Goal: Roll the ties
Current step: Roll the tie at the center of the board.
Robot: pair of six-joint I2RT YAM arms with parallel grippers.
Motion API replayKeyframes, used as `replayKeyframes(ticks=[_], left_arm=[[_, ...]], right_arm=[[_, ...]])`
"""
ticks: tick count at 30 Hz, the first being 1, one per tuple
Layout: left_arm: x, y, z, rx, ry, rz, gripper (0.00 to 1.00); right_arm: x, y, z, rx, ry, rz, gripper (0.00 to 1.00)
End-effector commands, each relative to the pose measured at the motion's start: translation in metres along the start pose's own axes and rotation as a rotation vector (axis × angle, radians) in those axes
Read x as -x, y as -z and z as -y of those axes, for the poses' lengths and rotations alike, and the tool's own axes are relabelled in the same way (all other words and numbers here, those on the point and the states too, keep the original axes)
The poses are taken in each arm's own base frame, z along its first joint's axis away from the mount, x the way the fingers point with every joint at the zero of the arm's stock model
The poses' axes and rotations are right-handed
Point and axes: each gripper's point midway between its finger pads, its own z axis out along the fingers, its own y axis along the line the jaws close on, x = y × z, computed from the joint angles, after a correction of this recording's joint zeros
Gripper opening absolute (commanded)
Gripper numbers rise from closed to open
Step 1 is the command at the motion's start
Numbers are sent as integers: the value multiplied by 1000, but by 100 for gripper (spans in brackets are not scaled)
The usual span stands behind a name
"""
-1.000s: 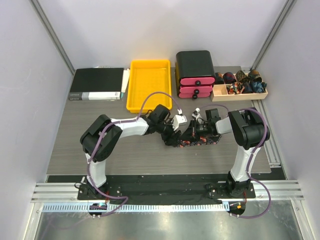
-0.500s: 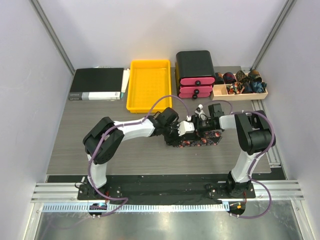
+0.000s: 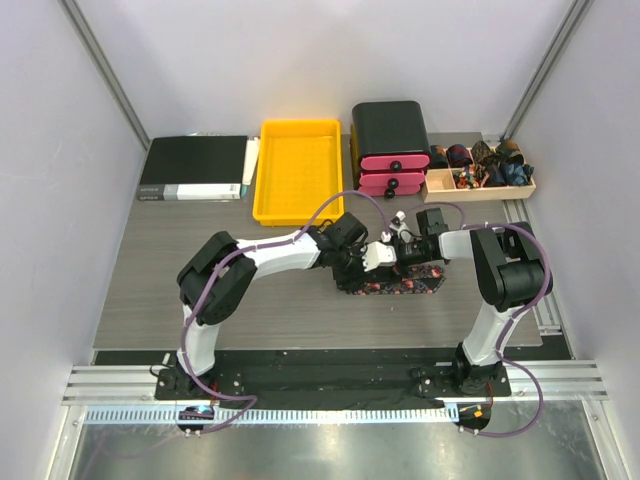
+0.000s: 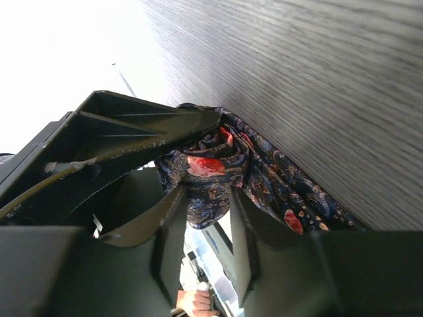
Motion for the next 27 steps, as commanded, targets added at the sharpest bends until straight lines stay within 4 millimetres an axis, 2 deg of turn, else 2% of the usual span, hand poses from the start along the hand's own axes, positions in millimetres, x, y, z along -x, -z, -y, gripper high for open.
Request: replayKeyframes(ticks=[1, 3, 5, 9, 12, 13, 15, 16, 19, 22, 23, 25, 26, 27], left_arm=[[-46, -16, 7, -16, 41, -157, 47], [-47, -16, 8, -21, 44, -158, 47], [-47, -16, 9, -22, 46, -157, 47], [-49, -17, 9, -23, 45, -162, 47], [-48, -18, 9, -25, 48, -159, 47], [-48, -17, 10, -27, 45, -159, 48], [-46, -17, 9, -22, 49, -152, 49], [-46, -16, 9, -21, 49, -153, 51], [-45, -12, 10, -22, 53, -143, 56], [-39, -2, 12, -37, 62, -90, 65], [-34, 3, 12, -53, 70, -57, 72], [-28, 10, 13, -64, 69, 11, 80], [-19, 21, 9, -52, 68, 59, 84], [-11, 25, 12, -75, 63, 104, 88]], right_arm=[[-3, -3, -7, 45, 12, -17, 32], [-4, -1, -12, 68, 9, -23, 35], [-7, 1, -17, 82, 3, -29, 46], [-11, 8, -27, 102, 9, -24, 53], [-14, 5, -23, 88, 4, -25, 55], [-14, 4, -19, 83, 0, -25, 54], [-12, 2, -13, 68, 7, -21, 38], [-14, -1, -6, 55, -11, -30, 19], [-10, -1, 9, 9, -24, -22, 1], [-8, 3, 28, -38, -52, -21, 1], [-8, 4, 33, -45, -58, -22, 1], [-8, 7, 43, -75, -69, -17, 1], [-8, 8, 47, -81, -81, -18, 1], [-7, 9, 51, -85, -96, -15, 1]])
